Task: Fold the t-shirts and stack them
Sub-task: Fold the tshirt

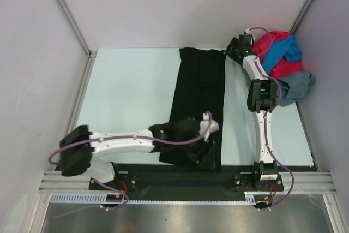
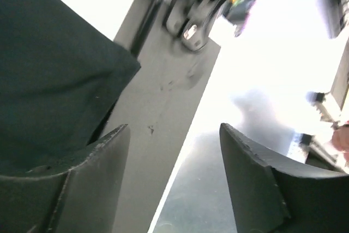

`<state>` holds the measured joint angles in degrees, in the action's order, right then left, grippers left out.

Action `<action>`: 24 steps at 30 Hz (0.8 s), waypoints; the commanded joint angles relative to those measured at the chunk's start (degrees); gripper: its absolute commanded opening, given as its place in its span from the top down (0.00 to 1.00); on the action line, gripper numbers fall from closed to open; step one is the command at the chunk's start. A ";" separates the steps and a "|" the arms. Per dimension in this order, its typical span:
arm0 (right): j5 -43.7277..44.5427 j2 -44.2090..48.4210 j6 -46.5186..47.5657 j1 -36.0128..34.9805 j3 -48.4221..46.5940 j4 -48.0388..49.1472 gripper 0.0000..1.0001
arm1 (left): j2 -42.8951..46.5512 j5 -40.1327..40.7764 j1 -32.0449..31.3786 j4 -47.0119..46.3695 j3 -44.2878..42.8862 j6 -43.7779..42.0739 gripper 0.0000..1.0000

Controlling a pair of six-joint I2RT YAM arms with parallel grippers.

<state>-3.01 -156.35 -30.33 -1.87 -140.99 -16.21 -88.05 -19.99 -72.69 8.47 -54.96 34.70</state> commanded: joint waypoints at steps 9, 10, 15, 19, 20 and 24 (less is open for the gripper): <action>9.15 23.79 9.23 -3.39 13.52 -17.71 0.27 | 24.23 5.22 29.93 13.23 -0.41 -12.37 0.17; 9.77 25.73 9.06 -4.10 16.07 -17.98 0.27 | 25.63 5.57 31.71 13.85 -0.15 -12.81 0.16; 7.58 46.81 6.95 -9.02 45.19 -12.65 0.27 | 27.41 5.31 41.20 16.32 5.81 -10.19 0.17; 3.55 60.18 5.89 -14.12 64.28 -10.95 0.27 | 27.84 4.52 44.29 14.13 12.58 -7.37 0.23; 1.97 62.99 5.37 -15.87 67.31 -11.04 0.27 | 28.02 4.69 44.38 13.25 15.73 -6.15 0.24; -4.10 75.91 3.27 -18.52 83.30 -11.30 0.28 | 26.71 2.67 44.65 7.27 22.25 -3.76 0.29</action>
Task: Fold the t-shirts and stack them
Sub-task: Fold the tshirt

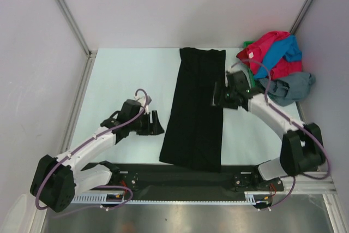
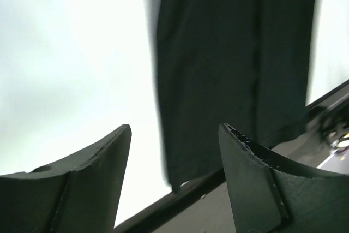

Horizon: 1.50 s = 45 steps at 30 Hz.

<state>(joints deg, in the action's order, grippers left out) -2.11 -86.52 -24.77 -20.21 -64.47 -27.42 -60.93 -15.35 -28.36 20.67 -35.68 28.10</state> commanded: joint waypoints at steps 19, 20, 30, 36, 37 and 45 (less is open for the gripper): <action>-11.87 36.07 -20.57 -13.79 38.27 -12.22 0.44 | -5.34 -5.21 -6.53 -16.18 15.99 9.34 0.43; -11.87 35.98 -21.71 -14.50 38.88 -11.96 0.45 | -5.52 -5.04 -7.23 -16.53 15.91 9.69 0.42; -12.12 38.97 -27.96 -19.96 44.60 -10.56 0.54 | -8.34 -2.84 -12.68 -16.71 16.96 11.54 0.51; -11.95 37.57 -28.14 -20.22 46.53 -8.18 0.54 | -6.49 -2.84 -12.77 -16.54 19.42 12.07 0.54; -11.95 37.65 -28.05 -20.05 46.62 -8.09 0.54 | -6.31 -2.66 -12.69 -16.62 19.77 12.24 0.54; -14.06 42.83 -31.21 -20.22 48.73 -4.49 0.71 | -8.94 -5.82 -12.77 -19.61 21.53 13.21 0.81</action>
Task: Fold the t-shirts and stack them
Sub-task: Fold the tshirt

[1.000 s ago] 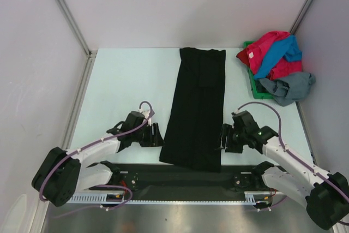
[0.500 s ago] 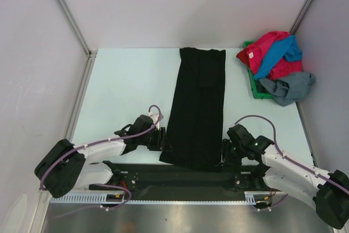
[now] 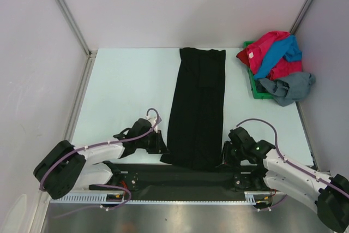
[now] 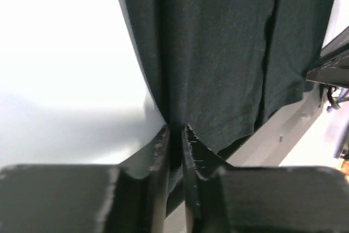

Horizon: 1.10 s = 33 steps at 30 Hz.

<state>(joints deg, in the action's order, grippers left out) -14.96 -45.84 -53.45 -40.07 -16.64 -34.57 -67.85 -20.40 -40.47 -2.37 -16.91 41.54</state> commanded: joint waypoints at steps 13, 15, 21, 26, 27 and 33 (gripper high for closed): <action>0.90 6.38 -4.47 -0.09 4.16 3.36 0.66 | 7.57 5.64 -1.46 10.19 4.08 0.82 0.51; 0.90 5.94 -4.29 0.00 4.16 3.89 0.68 | 5.81 5.11 -1.54 9.76 4.25 1.09 0.54; 2.39 7.96 -3.94 0.17 3.38 2.58 1.00 | 2.99 0.37 -2.68 4.84 6.62 1.44 1.00; 8.71 14.46 -2.19 0.08 -5.93 -10.41 1.00 | 7.29 -2.27 -6.97 2.55 6.89 5.91 1.00; 8.81 15.51 -2.27 0.08 -6.81 -12.09 1.00 | 9.82 -1.66 -7.78 2.55 6.89 7.75 1.00; 7.05 20.00 -3.94 -0.79 -8.40 -19.31 1.00 | 16.18 0.10 -11.38 2.63 9.08 14.79 1.00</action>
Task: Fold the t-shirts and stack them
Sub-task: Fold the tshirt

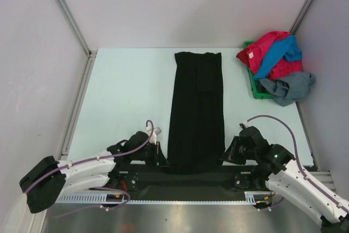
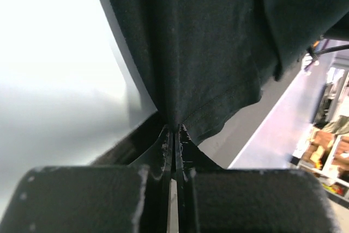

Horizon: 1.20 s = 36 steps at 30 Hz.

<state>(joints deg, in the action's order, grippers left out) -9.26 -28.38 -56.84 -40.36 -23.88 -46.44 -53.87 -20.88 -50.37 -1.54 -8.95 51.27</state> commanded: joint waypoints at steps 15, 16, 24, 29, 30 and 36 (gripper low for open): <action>-4.61 -11.03 13.93 14.14 -8.20 2.12 1.00 | -0.42 5.07 0.96 5.76 -16.77 2.88 1.00; -8.55 -13.43 15.78 20.17 -9.68 6.05 1.00 | -2.02 4.45 4.11 5.06 -18.19 2.09 1.00; -15.79 -41.47 27.57 31.30 -27.43 17.77 1.00 | -25.21 -2.84 16.35 3.29 -42.16 -7.75 1.00; -17.99 -55.01 27.66 33.15 -36.58 21.21 1.00 | -36.20 -4.52 21.18 3.30 -50.28 -8.99 1.00; -18.25 -56.51 27.75 33.33 -39.03 21.47 1.00 | -37.09 -4.69 21.80 3.21 -51.77 -9.08 1.00; -19.66 -66.44 28.01 35.00 -44.41 23.93 1.00 | -43.60 -6.10 25.76 3.21 -55.56 -9.25 1.00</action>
<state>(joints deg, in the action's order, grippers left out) -26.74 -91.68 -30.50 -6.17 -64.99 -25.36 -96.31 -24.99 -26.11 2.20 -61.80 43.90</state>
